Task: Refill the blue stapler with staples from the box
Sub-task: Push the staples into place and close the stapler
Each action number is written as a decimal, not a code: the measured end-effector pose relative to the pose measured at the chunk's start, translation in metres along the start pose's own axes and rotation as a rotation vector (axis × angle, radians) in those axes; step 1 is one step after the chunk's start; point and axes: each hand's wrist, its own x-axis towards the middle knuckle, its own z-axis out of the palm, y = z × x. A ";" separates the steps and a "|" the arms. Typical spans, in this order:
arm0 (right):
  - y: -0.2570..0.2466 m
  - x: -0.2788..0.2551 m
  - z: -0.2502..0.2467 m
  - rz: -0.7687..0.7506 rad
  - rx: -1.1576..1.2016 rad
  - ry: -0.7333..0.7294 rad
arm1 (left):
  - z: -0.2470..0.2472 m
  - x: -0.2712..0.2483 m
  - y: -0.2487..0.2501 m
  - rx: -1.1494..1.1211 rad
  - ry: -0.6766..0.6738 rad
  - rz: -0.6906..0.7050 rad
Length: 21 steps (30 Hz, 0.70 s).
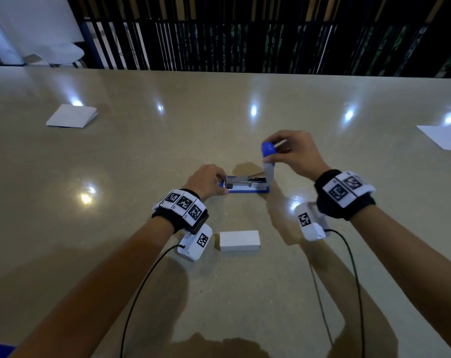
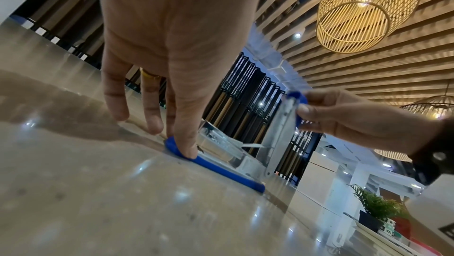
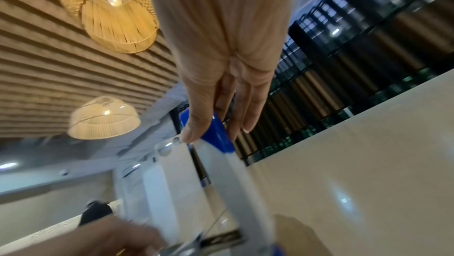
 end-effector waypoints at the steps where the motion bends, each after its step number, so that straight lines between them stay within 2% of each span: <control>1: -0.006 0.004 0.012 -0.015 -0.005 -0.026 | 0.000 0.000 -0.001 -0.008 0.002 -0.003; 6: -0.014 0.010 0.073 -0.069 -0.207 -0.170 | 0.000 0.000 -0.004 -0.032 0.010 -0.027; 8: -0.011 0.009 0.084 -0.075 -0.253 -0.174 | -0.001 0.000 -0.006 -0.040 0.012 -0.028; 15: -0.007 0.014 0.077 -0.062 -0.195 -0.211 | 0.000 0.000 -0.011 -0.051 0.007 -0.010; 21: -0.006 0.011 0.057 -0.084 -0.012 -0.087 | 0.002 0.003 -0.014 -0.065 0.006 0.013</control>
